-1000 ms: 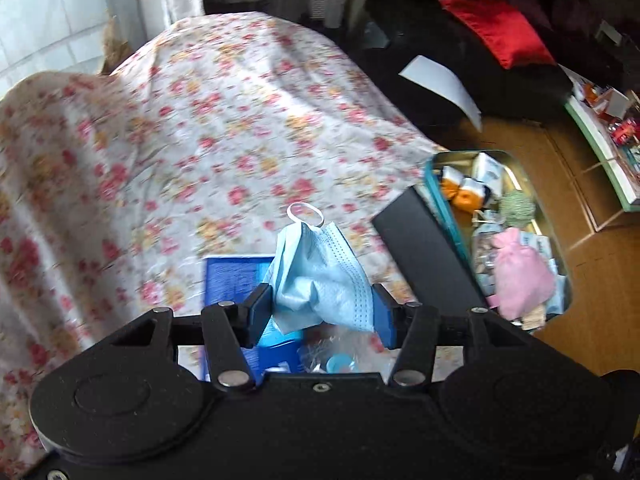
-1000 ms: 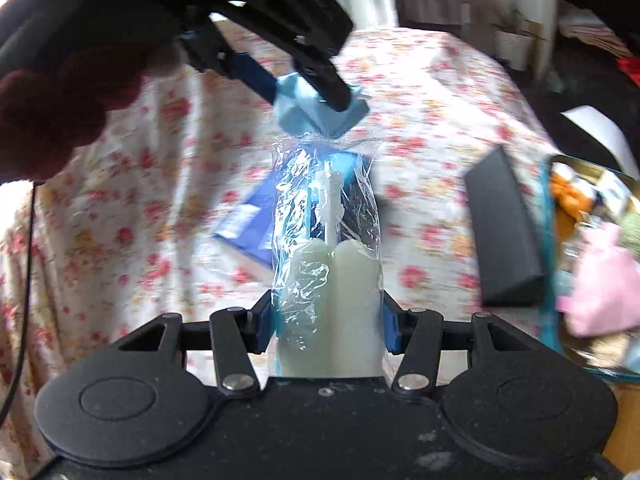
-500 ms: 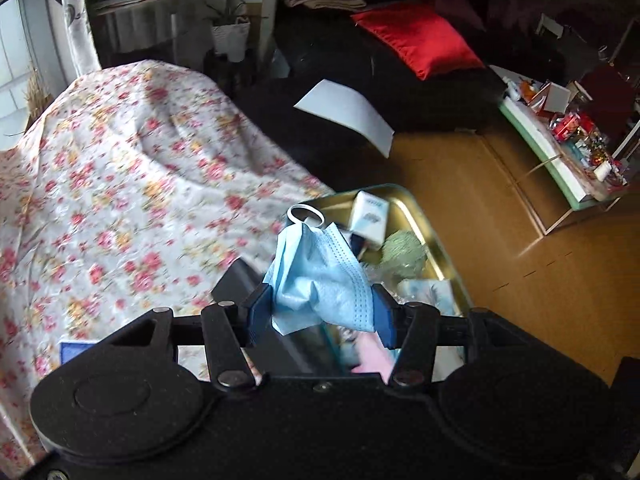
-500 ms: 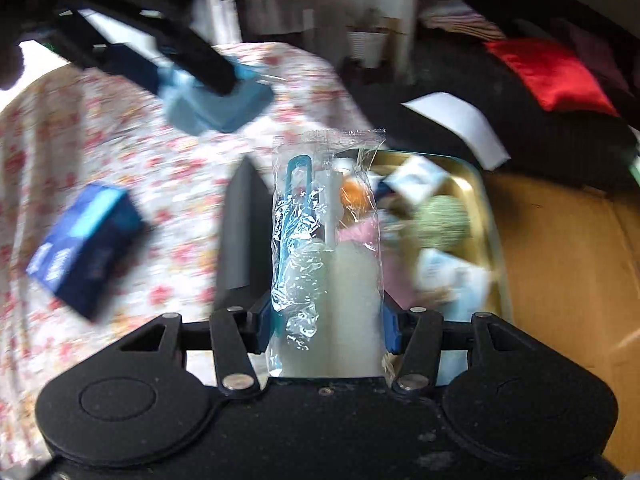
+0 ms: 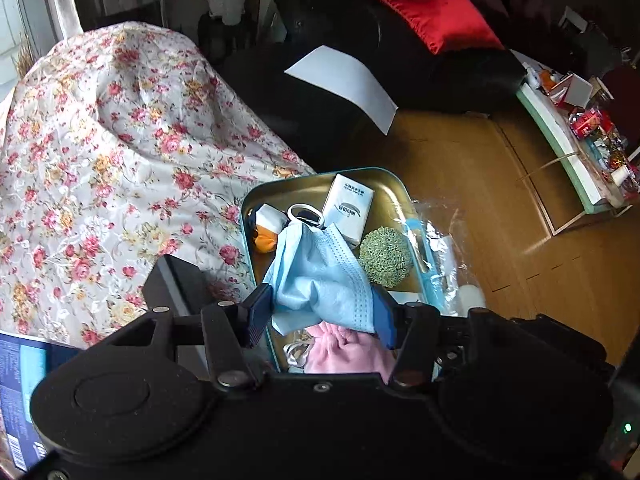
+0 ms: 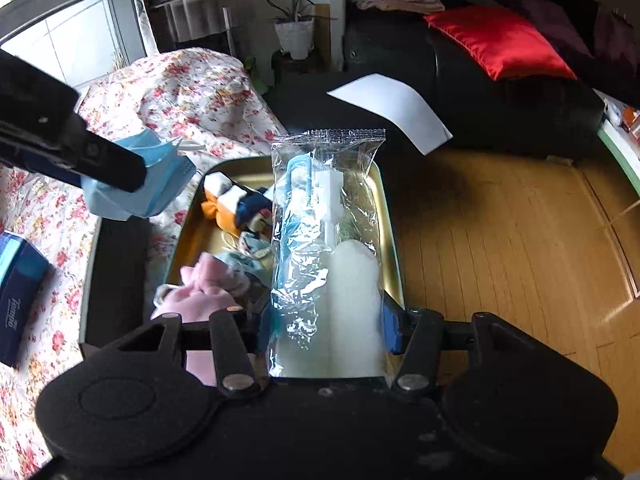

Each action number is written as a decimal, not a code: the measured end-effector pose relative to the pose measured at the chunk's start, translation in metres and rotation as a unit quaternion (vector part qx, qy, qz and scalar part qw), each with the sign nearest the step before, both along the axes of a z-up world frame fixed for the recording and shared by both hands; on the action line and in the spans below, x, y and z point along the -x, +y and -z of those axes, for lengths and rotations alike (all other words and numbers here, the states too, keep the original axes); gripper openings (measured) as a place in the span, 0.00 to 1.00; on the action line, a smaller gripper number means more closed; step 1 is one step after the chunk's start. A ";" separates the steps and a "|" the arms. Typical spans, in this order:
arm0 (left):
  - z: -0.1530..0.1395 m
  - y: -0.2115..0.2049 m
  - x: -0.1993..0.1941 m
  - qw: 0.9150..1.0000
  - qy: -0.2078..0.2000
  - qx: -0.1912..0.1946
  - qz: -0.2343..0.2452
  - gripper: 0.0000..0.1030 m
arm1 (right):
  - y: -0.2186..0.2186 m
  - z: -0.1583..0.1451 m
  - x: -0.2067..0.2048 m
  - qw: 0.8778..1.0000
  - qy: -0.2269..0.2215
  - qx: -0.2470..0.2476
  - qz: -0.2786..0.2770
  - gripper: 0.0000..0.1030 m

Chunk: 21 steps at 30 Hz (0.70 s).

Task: Organize soft objects
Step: 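Release the wrapped towel into the tray with the right tool while the left tool drops the mask in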

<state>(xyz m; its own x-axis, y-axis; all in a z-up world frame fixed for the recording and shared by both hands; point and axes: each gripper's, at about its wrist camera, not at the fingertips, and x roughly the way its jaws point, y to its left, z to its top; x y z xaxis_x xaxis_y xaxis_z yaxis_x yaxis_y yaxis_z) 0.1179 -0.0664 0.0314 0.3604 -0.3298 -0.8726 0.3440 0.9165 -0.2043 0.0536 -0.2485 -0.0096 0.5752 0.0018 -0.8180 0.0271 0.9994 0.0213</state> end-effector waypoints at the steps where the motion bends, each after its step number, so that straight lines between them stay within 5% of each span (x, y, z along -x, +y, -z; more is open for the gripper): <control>1: 0.004 -0.002 -0.002 1.000 0.004 -0.001 -0.003 0.50 | 0.000 0.000 0.000 1.000 -0.001 0.004 -0.001 0.50; 13: 0.023 -0.016 -0.012 1.000 0.017 -0.009 -0.018 0.50 | -0.003 -0.001 -0.008 1.000 -0.004 -0.014 -0.010 0.50; 15: 0.024 -0.016 -0.012 1.000 0.015 -0.012 -0.020 0.56 | -0.001 -0.002 -0.007 1.000 -0.006 -0.014 -0.011 0.51; 19: 0.024 -0.015 -0.014 0.999 0.007 -0.014 -0.033 0.70 | 0.000 0.001 -0.007 1.000 -0.004 -0.008 -0.014 0.72; 21: 0.024 -0.014 -0.014 0.999 0.007 -0.013 -0.038 0.70 | 0.001 0.002 -0.007 1.000 -0.002 -0.003 -0.017 0.72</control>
